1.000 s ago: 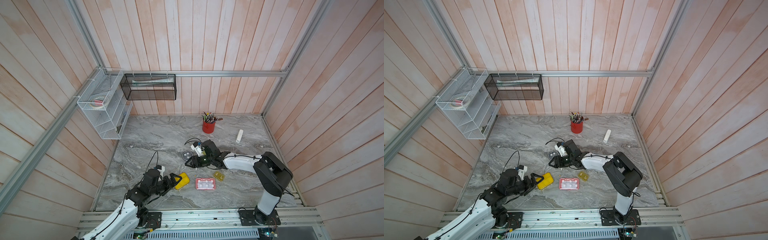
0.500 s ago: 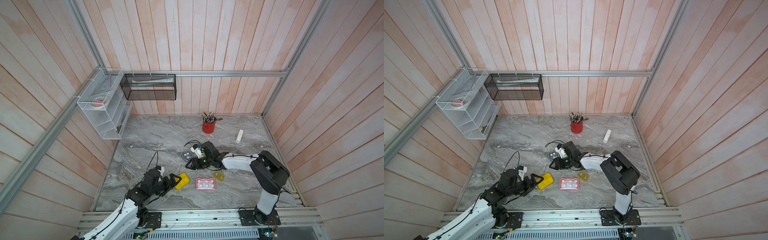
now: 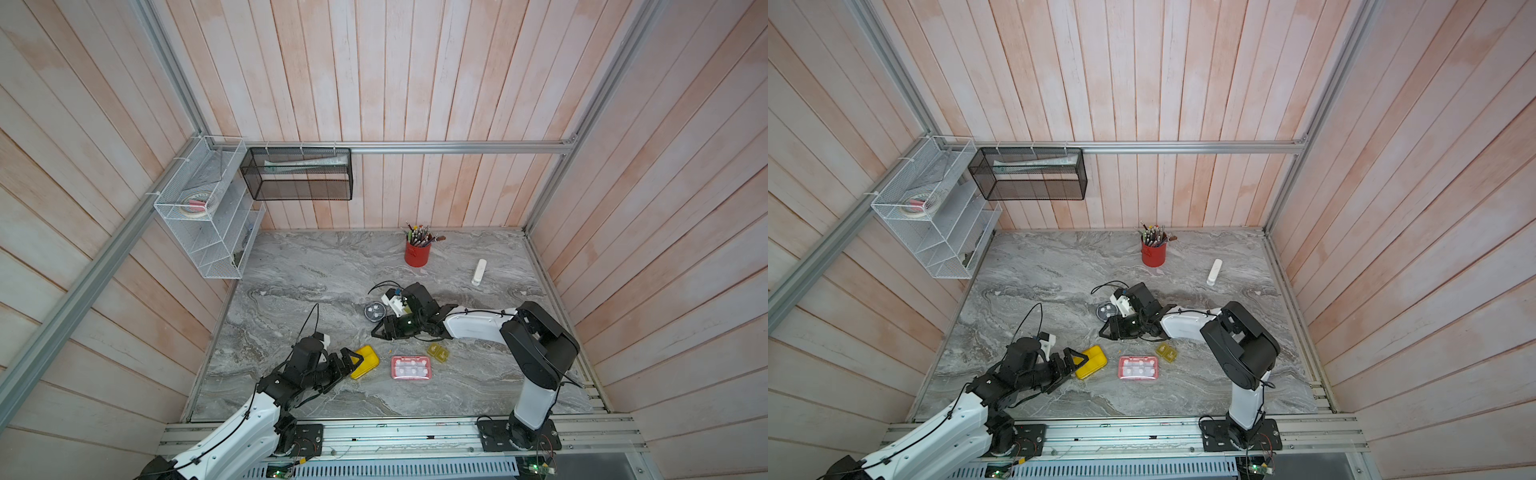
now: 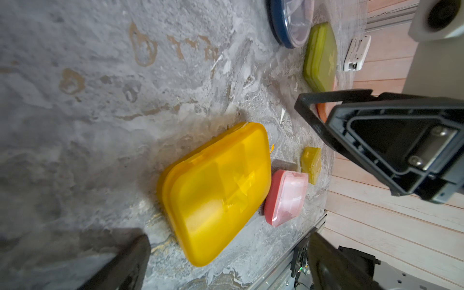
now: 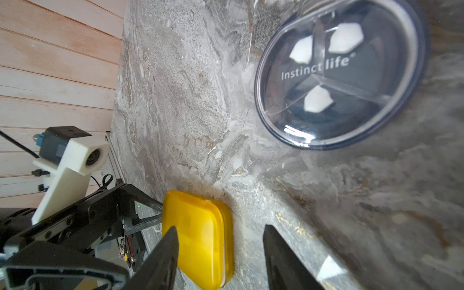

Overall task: Close pillboxes
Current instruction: Close the lid on the pillbox, then adjust the pillbox at the center of the board.

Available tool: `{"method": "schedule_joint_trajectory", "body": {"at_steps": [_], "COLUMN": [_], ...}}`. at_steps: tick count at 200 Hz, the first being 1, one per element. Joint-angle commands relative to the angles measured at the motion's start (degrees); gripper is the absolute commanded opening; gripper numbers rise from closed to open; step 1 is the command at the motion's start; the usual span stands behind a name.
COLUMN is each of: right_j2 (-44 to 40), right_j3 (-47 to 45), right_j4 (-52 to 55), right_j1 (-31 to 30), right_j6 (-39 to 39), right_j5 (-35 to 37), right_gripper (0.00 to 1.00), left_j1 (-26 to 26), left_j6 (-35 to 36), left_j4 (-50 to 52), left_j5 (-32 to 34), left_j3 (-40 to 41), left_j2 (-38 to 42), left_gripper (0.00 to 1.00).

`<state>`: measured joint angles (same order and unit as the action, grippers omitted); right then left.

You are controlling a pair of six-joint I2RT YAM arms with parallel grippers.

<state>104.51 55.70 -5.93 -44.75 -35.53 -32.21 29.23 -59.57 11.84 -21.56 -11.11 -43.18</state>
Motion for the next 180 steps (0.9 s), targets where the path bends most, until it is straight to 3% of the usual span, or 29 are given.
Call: {"method": "schedule_joint_trajectory", "body": {"at_steps": [1, 104, 180], "right_j2": [-0.6, -1.24, -2.73], "right_j3": [-1.34, -3.32, -4.42], "right_j4": [1.36, -0.29, -0.96], "right_j1": [0.16, 0.24, 0.21], "right_j6": [0.9, 0.03, -0.67], "right_j5": [-0.4, -0.09, 0.79], "right_gripper": [0.56, 0.56, 0.56], "left_j1": [-0.23, -0.47, -3.26], "left_j6": [0.86, 3.38, 10.45], "left_j4": [-1.99, -3.74, -4.33], "left_j5": [1.11, 1.08, -1.49], "left_j3": [1.13, -1.36, -6.04], "left_j2": [-0.75, -7.6, -16.67], "left_gripper": [1.0, 1.0, 1.0]}}
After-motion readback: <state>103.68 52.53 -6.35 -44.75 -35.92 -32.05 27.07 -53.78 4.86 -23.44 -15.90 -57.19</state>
